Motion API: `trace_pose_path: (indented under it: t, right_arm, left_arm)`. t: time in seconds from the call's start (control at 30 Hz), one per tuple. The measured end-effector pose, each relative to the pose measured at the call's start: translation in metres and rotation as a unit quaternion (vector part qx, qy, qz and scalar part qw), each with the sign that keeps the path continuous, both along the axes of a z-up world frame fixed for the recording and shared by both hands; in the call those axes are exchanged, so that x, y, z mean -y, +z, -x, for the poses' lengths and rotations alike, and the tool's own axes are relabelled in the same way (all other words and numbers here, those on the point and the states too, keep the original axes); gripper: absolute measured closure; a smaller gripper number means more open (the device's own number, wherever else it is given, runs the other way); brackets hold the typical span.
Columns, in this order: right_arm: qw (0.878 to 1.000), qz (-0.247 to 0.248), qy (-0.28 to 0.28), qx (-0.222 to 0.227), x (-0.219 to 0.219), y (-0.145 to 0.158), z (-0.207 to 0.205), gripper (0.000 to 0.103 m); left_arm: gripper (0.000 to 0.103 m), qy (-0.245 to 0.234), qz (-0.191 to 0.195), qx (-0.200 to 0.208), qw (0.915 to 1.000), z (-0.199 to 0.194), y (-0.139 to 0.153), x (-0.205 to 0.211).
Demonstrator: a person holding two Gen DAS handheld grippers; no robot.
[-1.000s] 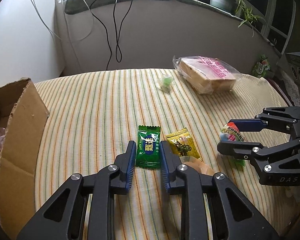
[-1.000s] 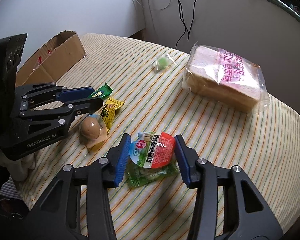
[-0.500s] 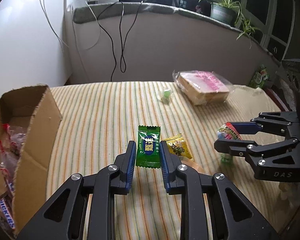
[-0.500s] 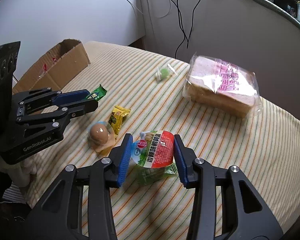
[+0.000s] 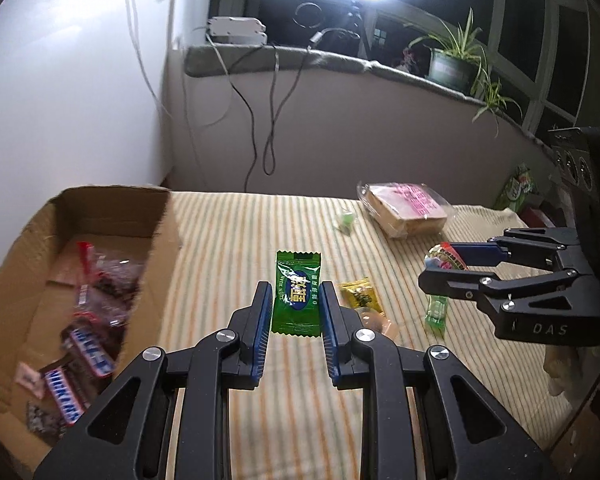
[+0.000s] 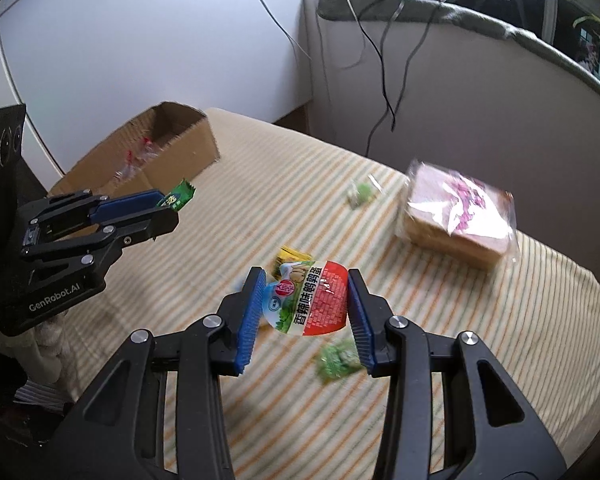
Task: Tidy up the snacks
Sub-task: 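Lift both snacks and carry them over the cardboard box, then open both tools to drop the candy and jelly cup into the box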
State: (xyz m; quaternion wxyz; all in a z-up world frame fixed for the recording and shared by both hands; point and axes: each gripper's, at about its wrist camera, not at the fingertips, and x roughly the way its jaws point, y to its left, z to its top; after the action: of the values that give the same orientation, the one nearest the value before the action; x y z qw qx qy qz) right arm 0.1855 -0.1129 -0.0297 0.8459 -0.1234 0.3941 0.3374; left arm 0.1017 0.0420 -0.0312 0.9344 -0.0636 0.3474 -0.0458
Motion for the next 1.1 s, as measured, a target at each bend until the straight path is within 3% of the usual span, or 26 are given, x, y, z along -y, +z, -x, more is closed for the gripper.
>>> trace_pose_path:
  t: [0.53, 1.1]
  right_arm:
    - [0.998, -0.011, 0.060, 0.015, -0.077, 0.021, 0.011, 0.061]
    - [0.994, -0.002, 0.109, 0.027, -0.176, 0.030, -0.002, 0.061]
  left_arm:
    - [0.081, 0.073, 0.008, 0.017, 0.9971, 0.045, 0.015, -0.071]
    - [0.081, 0.145, 0.009, 0.008, 0.9894, 0.058, 0.009, -0.143]
